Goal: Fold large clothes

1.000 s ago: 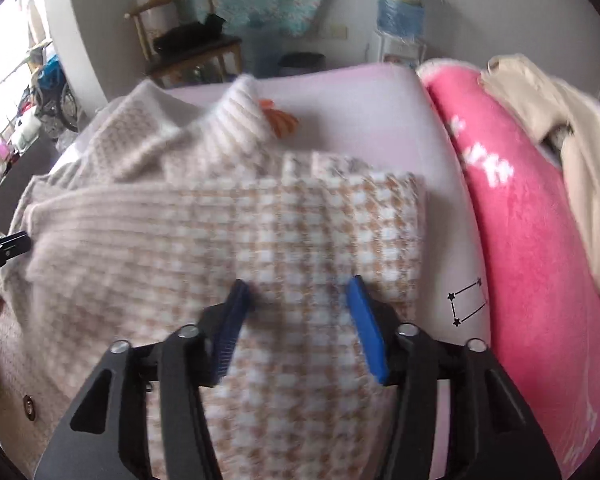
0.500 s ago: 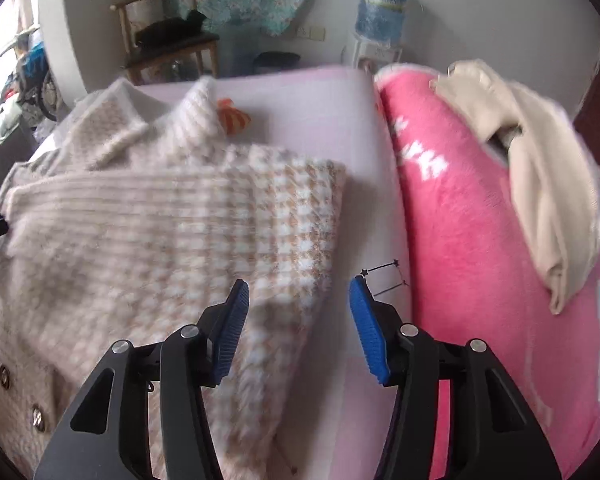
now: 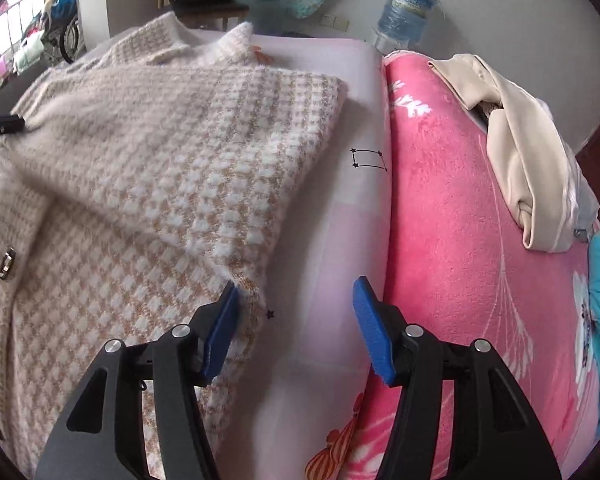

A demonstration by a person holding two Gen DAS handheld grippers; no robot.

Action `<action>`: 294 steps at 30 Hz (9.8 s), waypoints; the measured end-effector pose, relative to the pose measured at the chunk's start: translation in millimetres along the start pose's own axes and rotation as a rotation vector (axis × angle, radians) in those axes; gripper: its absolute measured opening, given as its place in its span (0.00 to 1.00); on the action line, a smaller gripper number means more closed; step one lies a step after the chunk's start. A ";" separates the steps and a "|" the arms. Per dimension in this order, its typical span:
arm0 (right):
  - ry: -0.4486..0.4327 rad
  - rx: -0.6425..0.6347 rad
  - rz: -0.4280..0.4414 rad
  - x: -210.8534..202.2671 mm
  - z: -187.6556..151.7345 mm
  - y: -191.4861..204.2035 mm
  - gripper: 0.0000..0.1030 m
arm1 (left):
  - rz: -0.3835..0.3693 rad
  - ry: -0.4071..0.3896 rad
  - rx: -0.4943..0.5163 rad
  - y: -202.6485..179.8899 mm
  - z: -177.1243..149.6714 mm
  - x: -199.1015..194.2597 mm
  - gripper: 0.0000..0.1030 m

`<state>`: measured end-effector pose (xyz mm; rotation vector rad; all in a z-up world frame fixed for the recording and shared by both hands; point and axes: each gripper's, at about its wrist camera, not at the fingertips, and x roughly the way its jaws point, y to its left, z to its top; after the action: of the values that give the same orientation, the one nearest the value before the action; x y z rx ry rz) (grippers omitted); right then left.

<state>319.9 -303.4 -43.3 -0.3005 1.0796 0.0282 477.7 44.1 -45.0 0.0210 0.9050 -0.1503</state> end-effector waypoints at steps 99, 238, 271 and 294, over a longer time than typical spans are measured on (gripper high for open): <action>-0.058 -0.572 0.498 -183.1 -223.8 213.6 0.08 | -0.261 0.185 0.391 -109.8 -351.8 -242.9 0.05; -0.055 0.582 0.343 -94.4 -170.3 31.1 0.61 | -0.414 -0.122 -0.613 76.5 -284.2 -187.8 0.54; -0.371 0.441 0.221 -241.0 -200.6 56.6 0.09 | -0.154 -0.254 -0.346 32.9 -307.4 -337.7 0.08; -0.138 0.373 0.352 -152.0 -167.3 35.5 0.58 | 0.040 -0.068 -0.058 7.7 -268.4 -252.7 0.43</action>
<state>97.2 -293.3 8.2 0.2266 0.9668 0.1573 115.3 104.2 -12.9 -0.0198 0.8406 -0.0866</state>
